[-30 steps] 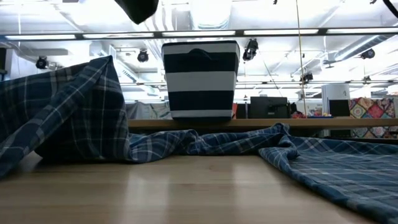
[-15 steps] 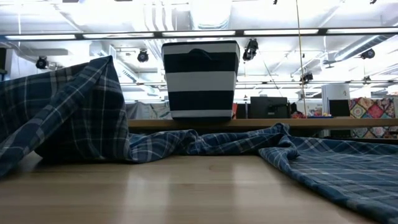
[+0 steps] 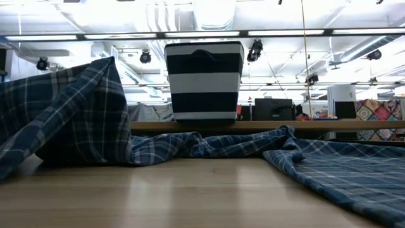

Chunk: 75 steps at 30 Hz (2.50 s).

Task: Fold Laundry from Bin
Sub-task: Fold the blue patterned pants

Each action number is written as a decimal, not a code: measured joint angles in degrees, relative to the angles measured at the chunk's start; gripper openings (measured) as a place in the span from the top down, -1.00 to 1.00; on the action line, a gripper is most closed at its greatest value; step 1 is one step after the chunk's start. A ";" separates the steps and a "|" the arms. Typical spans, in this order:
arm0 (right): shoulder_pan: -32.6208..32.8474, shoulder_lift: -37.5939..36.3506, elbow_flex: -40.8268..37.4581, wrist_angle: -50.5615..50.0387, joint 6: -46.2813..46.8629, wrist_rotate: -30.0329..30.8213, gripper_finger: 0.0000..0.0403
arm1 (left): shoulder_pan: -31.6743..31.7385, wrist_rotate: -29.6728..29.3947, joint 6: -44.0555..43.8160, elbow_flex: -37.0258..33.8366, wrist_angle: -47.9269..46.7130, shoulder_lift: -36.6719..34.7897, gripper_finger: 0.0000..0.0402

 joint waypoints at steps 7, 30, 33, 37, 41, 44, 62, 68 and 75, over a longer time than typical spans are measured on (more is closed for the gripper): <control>0.02 -0.02 0.00 0.10 -0.33 0.03 -0.16 | 0.33 1.44 -0.41 -6.87 1.55 -4.42 0.91; -6.00 0.50 -5.03 1.07 -14.39 8.21 -0.16 | -0.94 -15.19 21.08 -43.20 53.75 -55.69 1.00; -7.62 0.55 -8.76 5.32 -12.91 7.07 -0.16 | -0.94 -15.05 27.70 -45.45 65.22 -56.50 1.00; -8.90 0.78 -9.89 20.14 -17.86 6.94 -0.15 | -0.91 -13.32 29.78 -45.95 68.82 -55.90 1.00; -9.11 -0.18 -7.64 38.01 -26.20 7.02 -0.13 | -0.91 -9.80 28.16 -45.37 68.94 -54.28 1.00; -8.71 -1.23 -4.27 43.76 -29.46 7.06 -0.12 | -0.91 -5.65 26.36 -44.02 69.08 -52.85 1.00; -1.57 -2.14 0.17 37.63 -26.38 3.47 -0.11 | -2.68 8.94 15.38 -26.80 56.77 -39.02 0.99; 1.01 -2.27 0.17 34.16 -22.44 -0.59 -0.11 | -2.78 9.12 9.01 -23.33 56.08 -32.76 0.76; 2.84 -2.27 0.13 24.94 -16.57 -0.70 -0.11 | -3.80 9.14 3.63 -21.08 54.23 -29.66 0.23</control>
